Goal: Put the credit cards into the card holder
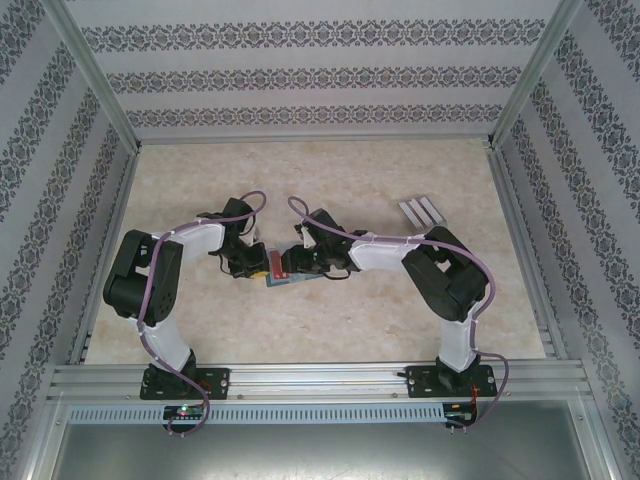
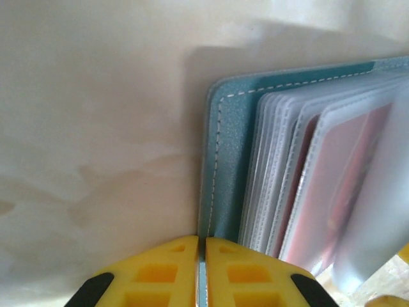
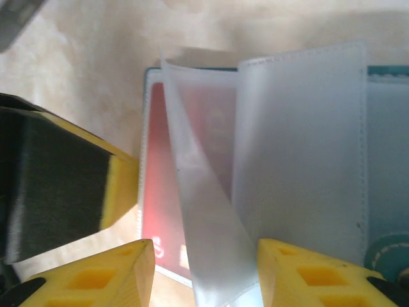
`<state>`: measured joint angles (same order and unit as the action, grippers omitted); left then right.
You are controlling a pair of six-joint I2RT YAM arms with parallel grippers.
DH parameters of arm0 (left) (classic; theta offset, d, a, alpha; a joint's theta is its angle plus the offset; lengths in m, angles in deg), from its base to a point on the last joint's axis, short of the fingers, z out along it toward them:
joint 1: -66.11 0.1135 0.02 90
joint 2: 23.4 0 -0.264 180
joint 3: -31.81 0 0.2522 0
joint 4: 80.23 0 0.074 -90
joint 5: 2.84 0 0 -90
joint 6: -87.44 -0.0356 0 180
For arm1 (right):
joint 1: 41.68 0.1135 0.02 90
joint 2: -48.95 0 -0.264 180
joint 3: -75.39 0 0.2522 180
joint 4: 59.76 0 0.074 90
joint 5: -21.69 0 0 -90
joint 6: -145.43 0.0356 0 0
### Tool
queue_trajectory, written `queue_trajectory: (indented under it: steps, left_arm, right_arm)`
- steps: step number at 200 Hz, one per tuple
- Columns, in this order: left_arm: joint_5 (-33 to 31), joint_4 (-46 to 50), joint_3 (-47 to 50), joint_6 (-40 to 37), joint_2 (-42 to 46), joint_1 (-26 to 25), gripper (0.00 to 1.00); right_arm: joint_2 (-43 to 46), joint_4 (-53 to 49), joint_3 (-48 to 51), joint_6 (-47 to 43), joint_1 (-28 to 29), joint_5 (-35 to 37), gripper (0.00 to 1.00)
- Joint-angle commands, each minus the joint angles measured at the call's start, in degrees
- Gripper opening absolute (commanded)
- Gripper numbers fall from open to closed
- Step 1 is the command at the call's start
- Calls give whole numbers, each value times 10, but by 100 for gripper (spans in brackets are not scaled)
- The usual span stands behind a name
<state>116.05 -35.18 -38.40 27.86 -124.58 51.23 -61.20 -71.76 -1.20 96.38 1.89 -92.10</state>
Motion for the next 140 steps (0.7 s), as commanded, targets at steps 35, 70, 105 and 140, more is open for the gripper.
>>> queue_trajectory:
  steps: [35,70,105,140]
  left_arm:
    - [16,-32,31,13,8,21,12]
    - [24,-43,48,27,30,52,12]
    - [32,-57,69,46,60,80,15]
    - [15,-46,69,48,83,88,22]
  right_arm:
    - [7,82,10,20,-4,-64,38]
    - [-23,81,-2,24,-3,-85,39]
    - [-33,112,-8,31,7,-130,47]
    - [-12,208,-8,28,14,-268,52]
